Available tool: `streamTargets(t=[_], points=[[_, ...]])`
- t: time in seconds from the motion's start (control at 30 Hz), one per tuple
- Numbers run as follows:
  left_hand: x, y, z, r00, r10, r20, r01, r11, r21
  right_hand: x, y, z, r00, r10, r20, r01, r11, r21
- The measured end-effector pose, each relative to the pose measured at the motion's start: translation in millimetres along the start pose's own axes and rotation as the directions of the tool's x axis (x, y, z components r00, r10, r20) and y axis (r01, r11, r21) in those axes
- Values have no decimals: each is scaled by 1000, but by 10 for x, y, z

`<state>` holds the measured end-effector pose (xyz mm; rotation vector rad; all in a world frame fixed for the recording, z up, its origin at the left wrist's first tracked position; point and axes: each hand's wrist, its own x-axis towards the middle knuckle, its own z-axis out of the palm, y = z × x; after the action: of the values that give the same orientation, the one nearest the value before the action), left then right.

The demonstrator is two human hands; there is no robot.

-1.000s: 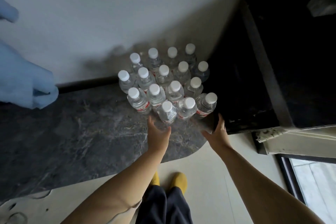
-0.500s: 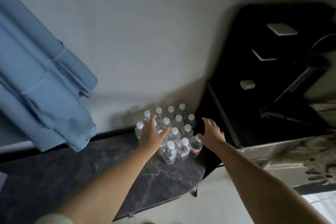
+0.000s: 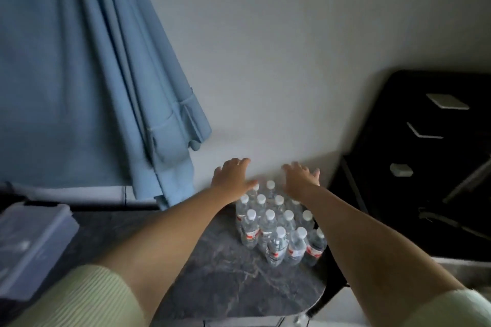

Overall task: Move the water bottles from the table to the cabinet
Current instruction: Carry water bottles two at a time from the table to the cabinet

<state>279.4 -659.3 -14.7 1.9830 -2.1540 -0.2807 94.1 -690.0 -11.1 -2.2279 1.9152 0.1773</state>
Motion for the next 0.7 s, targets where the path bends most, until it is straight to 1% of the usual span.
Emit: streamTargets(t=[0.07,0.17,0.27,0.33,0.4,0.5,0.57,0.63,0.7], points=[[-146,-115,-103,997,-80,-22,80,997,18,-7,-169,-47,997,-82,5,83,996,-42],[-437,-286,-228,974,-224,-48,225,974,22,-48,-461,-93,982,-184,40,186,981,-54],[-876,-449,-313,914,-397,-85,399,917,17,-169,-867,-101,939,-338,68,343,937,-65],[-1191,-546,-346,868,-481,-123,484,875,1,-281,-1133,-69,906,-417,78,422,904,-70],[-1581,-646,-377,814,-558,-163,564,826,-11,-452,-1413,-4,858,-504,97,512,855,-87],[-2226,-783,-448,725,-671,-155,676,737,-31,-770,-1844,127,763,-634,125,645,760,-84],[-2627,-869,-504,646,-749,-148,754,656,-32,-1006,-2111,188,703,-695,153,710,699,-84],[-3073,-924,-585,555,-815,-167,823,568,-35,-1300,-2419,243,624,-759,184,781,617,-103],[-3482,-944,-668,459,-866,-198,876,478,-59,-1593,-2687,278,549,-814,189,835,545,-78]])
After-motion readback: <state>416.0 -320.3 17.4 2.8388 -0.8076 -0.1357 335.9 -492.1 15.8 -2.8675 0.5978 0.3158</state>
